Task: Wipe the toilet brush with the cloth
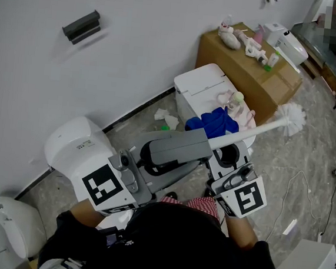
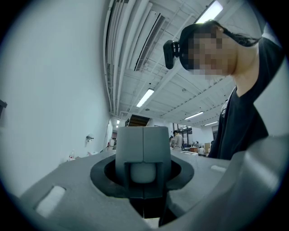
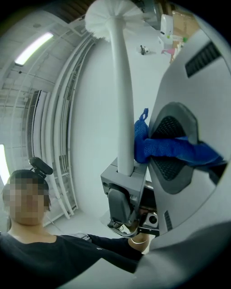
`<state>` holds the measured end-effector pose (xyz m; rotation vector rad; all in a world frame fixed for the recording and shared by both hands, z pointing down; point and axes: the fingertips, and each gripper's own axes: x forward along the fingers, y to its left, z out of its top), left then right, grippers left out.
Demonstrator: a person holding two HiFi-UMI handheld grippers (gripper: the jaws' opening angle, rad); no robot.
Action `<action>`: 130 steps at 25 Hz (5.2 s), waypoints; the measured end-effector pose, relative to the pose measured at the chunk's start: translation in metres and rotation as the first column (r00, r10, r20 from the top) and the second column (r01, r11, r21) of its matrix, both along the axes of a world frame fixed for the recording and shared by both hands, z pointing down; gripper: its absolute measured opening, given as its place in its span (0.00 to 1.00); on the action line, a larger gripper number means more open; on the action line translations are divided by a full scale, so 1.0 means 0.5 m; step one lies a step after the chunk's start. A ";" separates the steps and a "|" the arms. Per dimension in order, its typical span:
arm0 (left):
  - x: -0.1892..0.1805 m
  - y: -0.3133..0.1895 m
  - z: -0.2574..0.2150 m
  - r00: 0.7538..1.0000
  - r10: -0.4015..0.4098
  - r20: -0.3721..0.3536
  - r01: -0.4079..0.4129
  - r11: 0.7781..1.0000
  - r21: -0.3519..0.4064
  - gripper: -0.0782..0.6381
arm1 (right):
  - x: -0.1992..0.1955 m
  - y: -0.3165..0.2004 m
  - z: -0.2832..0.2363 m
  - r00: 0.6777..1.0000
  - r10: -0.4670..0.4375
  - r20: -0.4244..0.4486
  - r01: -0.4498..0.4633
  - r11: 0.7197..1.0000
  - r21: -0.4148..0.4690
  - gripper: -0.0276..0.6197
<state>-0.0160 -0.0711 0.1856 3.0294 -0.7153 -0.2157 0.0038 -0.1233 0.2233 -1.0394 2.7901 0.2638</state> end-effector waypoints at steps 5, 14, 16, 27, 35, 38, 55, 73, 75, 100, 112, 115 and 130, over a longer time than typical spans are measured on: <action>0.001 0.000 0.000 1.000 0.004 -0.006 -0.004 1.000 -0.002 0.34 | 0.004 0.004 -0.006 0.999 0.014 -0.041 -0.012 0.999 0.044 0.15; 0.001 0.003 -0.001 1.000 0.021 -0.012 -0.021 1.000 0.011 0.34 | 0.007 0.015 -0.022 1.000 -0.018 0.017 0.017 0.996 0.089 0.15; 0.002 0.003 0.001 1.000 0.019 -0.007 -0.019 1.000 0.006 0.34 | 0.007 0.015 -0.022 0.999 -0.026 0.029 0.023 0.997 0.080 0.15; 0.003 0.004 -0.007 0.999 0.037 -0.012 -0.037 0.999 0.010 0.34 | 0.012 0.020 -0.028 0.996 -0.058 0.073 0.053 0.996 0.070 0.15; 0.004 0.004 -0.007 0.999 0.044 -0.005 -0.044 0.999 0.021 0.34 | 0.015 0.020 -0.023 0.995 -0.056 0.078 0.052 0.997 0.058 0.15; 0.004 0.005 -0.007 0.999 0.042 -0.004 -0.042 0.999 0.023 0.34 | 0.018 0.020 -0.023 0.994 -0.060 0.090 0.055 0.997 0.056 0.15; 0.002 0.002 0.000 1.000 0.028 -0.002 -0.028 0.999 0.021 0.34 | 0.049 0.003 -0.017 0.993 -0.019 0.114 0.015 0.999 0.039 0.15; 0.001 0.002 -0.002 1.000 0.018 0.001 -0.018 1.000 0.020 0.34 | 0.107 -0.023 -0.025 0.991 0.054 0.123 -0.059 0.998 0.033 0.15; 0.002 0.001 -0.002 1.000 0.018 0.001 -0.018 1.000 0.021 0.34 | 0.114 -0.026 -0.024 0.991 0.064 0.119 -0.069 0.997 0.035 0.15; 0.002 0.003 -0.005 1.000 0.022 -0.002 -0.022 1.000 0.021 0.34 | 0.206 -0.056 -0.034 0.970 0.192 0.148 -0.197 0.980 0.024 0.15; 0.002 0.005 -0.001 1.000 0.011 0.009 -0.011 1.000 0.001 0.34 | 0.247 -0.066 -0.037 0.954 0.233 0.186 -0.237 0.971 0.001 0.15; 0.001 0.004 -0.002 1.000 0.014 0.001 -0.014 1.000 0.015 0.34 | 0.252 -0.069 -0.035 0.952 0.240 0.189 -0.244 0.970 -0.004 0.15; -0.004 0.004 0.009 1.000 0.018 0.014 -0.018 1.000 0.011 0.34 | 0.287 -0.078 -0.020 0.937 0.281 0.206 -0.281 0.959 -0.031 0.15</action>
